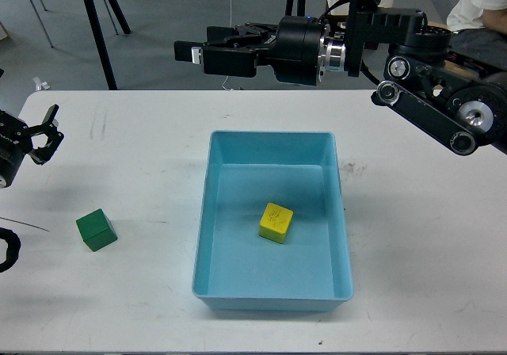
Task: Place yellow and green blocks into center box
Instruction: 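Release the yellow cube in the bin and withdraw the right gripper, then lower the left gripper onto the green cube and grasp it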
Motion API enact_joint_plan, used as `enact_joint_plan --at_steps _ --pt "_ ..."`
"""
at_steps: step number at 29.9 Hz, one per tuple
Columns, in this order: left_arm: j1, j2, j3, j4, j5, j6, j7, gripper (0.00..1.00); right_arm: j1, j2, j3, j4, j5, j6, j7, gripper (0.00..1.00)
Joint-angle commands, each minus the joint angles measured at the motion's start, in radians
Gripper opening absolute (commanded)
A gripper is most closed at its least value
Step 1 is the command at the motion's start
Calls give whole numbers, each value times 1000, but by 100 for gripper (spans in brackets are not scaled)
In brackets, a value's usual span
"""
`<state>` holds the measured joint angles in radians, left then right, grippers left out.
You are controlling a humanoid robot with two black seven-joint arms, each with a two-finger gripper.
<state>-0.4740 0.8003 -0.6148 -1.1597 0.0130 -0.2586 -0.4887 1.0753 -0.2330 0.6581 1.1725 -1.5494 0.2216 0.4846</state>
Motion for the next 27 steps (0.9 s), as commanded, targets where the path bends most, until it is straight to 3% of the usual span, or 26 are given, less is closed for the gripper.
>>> enact_joint_plan --at_steps 1,6,9,15,19,21,25,27 --pt "-17 43 -26 -9 426 2 0 100 -156 -6 156 143 92 -18 -78 98" --pt "-20 111 -69 -55 819 -2 0 100 -452 -11 426 315 112 -18 -196 98" --pt "-23 186 -74 -129 1002 -1 0 100 -636 -5 549 426 124 -18 -230 98" --pt "-83 263 -59 -241 1437 -5 0 100 -935 -6 710 481 288 -27 -236 98" --pt "-75 318 -49 -386 1720 -8 0 100 -1041 -8 807 481 360 -27 -235 98" --pt "-77 352 -11 -448 1827 -52 0 100 -1084 -8 842 480 388 -28 -233 98" --pt "-129 356 67 -492 1995 -223 0 100 -1152 -8 896 478 448 -57 -228 98" --pt "-168 314 98 -492 2080 -230 0 100 -1172 -9 913 475 472 -76 -227 98"
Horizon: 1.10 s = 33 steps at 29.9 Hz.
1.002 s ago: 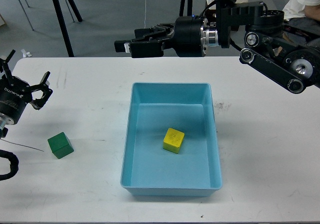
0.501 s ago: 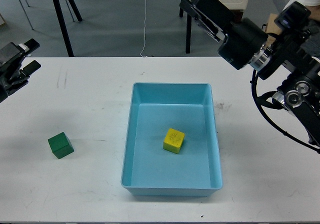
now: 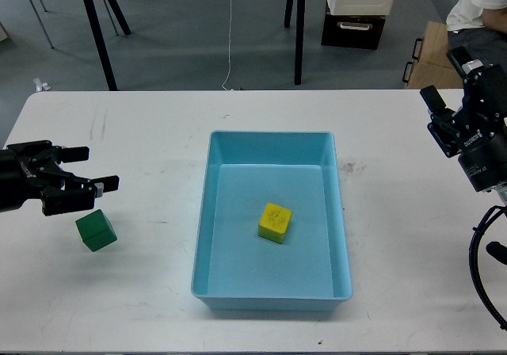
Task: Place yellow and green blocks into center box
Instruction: 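Lower the left gripper onto the green cube and grasp it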
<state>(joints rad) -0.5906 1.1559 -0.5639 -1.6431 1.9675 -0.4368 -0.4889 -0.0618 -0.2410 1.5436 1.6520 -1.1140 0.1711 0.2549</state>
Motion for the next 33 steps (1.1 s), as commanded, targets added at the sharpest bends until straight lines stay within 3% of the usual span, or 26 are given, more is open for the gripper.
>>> enact_joint_plan --at_steps 1,6,14,22,33 --pt "-75 -67 59 -3 166 -52 0 100 -42 -1 32 -6 43 -31 4 98" --pt "-158 -172 140 91 214 -52 0 100 -73 3 30 -12 51 -47 7 98" --pt "-221 -237 280 236 214 -52 0 100 -84 8 32 -12 51 -47 7 98" --pt "-236 -297 309 367 214 -52 0 100 -104 11 30 -12 57 -53 9 98" --pt "-233 -320 351 443 214 -52 0 100 -116 11 30 -14 109 -55 9 98"
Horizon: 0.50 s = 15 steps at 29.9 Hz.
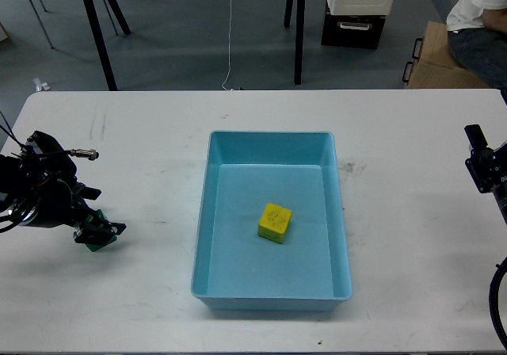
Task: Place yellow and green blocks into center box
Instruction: 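Lower the left gripper onto the green cube and grasp it, then lift the green cube and carry it over the blue bin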
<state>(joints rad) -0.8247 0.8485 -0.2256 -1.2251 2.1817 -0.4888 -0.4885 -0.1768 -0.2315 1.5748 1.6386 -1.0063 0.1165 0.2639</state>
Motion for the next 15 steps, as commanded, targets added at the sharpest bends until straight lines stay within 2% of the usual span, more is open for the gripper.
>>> enact_joint_plan --at_steps 1,12,15 --pt "1 -19 15 36 0 0 0 99 -1 0 -1 0 0 0 0 98" --pt "6 -22 55 64 0 0 0 87 -1 1 -1 -2 2 -8 0 98" --pt "4 -22 57 64 0 0 0 80 -1 1 -1 -2 2 -12 0 98"
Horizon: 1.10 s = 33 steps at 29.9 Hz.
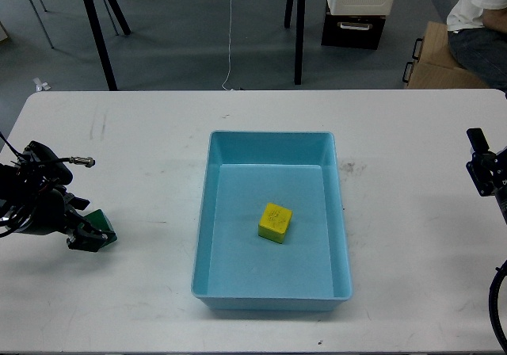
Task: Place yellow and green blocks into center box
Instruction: 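Lift the green cube and carry it over the blue bin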
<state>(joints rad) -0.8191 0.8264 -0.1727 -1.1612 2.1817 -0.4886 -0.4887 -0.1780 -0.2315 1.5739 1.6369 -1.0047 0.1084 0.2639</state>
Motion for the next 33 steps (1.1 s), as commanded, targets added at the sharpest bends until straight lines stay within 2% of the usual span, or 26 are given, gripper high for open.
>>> enact_joint_plan --at_steps 1,6,8,10,14,21,26,29,33 --pt "-2 0 2 0 0 0 0 76 -2 1 0 0 0 -4 0 98" --pt "-6 2 2 3 0 0 0 34 0 0 2 0 0 -6 0 98" --pt "-5 2 4 17 0 0 0 26 0 0 2 -2 0 -7 0 98" --pt "-3 2 4 31 0 41 0 19 -2 0 2 -2 0 -13 0 98" --pt "-28 11 -7 38 0 105 0 17 -2 0 3 -3 0 -35 0 98" --pt "-323 40 -10 14 -46 104 0 16 -15 -6 8 -34 0 -98 0 98" --pt "-518 37 -7 -122 -157 67 0 16 -23 -8 8 -95 0 -111 0 98" --pt "-563 22 -5 -199 -157 3 0 16 -25 -9 8 -124 -2 -150 1 98" --pt "-610 -96 -2 -255 -155 0 0 16 -26 -11 9 -166 -2 -187 1 98"
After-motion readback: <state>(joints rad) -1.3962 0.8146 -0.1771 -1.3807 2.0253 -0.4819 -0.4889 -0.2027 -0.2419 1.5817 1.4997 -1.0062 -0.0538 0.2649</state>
